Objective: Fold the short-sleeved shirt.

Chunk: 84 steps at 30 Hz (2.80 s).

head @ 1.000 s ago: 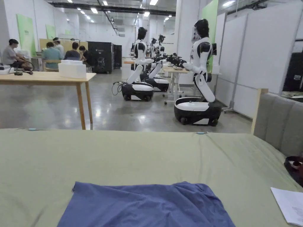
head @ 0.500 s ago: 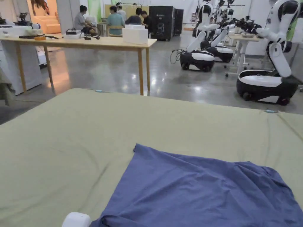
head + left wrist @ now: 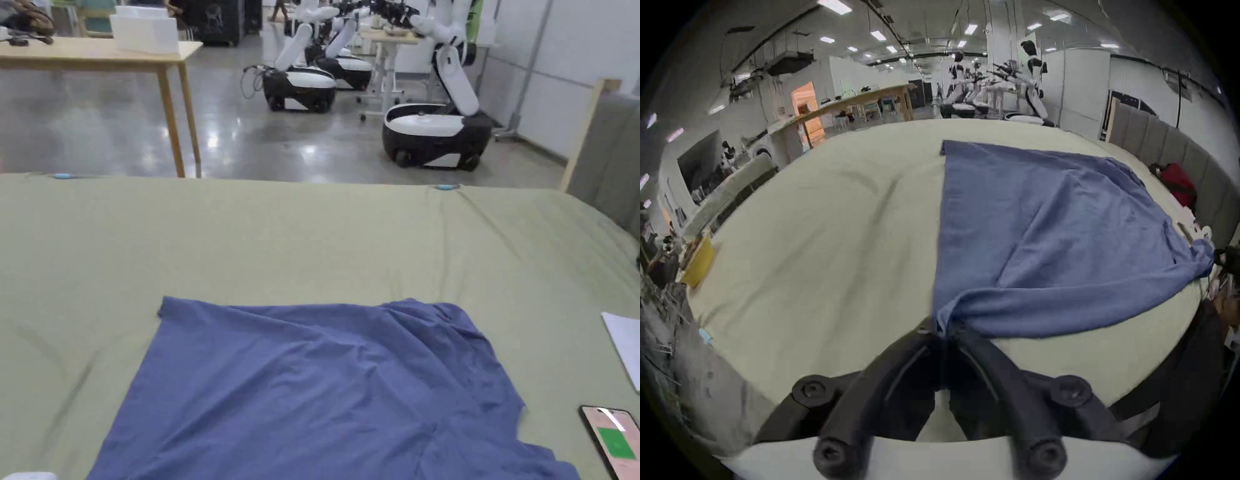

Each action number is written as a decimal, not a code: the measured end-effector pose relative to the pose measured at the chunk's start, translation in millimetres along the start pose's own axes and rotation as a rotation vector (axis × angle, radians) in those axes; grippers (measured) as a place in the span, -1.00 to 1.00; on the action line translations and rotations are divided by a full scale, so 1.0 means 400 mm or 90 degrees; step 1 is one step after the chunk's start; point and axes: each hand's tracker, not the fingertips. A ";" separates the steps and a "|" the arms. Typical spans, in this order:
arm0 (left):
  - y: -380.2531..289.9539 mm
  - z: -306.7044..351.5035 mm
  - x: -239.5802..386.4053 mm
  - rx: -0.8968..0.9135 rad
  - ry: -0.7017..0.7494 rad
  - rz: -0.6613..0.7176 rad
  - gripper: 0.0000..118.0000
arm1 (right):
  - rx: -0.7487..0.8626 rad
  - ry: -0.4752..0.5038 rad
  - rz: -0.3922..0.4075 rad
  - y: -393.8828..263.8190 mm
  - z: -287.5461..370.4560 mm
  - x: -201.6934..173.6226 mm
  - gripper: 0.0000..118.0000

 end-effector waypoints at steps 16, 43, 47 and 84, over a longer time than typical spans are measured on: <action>0.062 0.107 0.057 0.011 0.023 -0.081 -0.96 | -0.047 0.104 -0.067 0.020 -0.110 0.052 -0.85; 0.273 0.044 0.082 0.079 -0.016 -0.041 0.94 | 0.032 0.027 -0.006 0.265 -0.178 -0.041 0.90; 0.144 0.088 0.087 0.058 -0.010 -0.013 -0.78 | 0.033 -0.019 0.032 0.146 -0.113 -0.094 -0.82; 0.306 -0.020 0.099 0.029 0.013 -0.069 -0.89 | -0.070 0.072 -0.066 0.231 -0.271 0.057 -0.71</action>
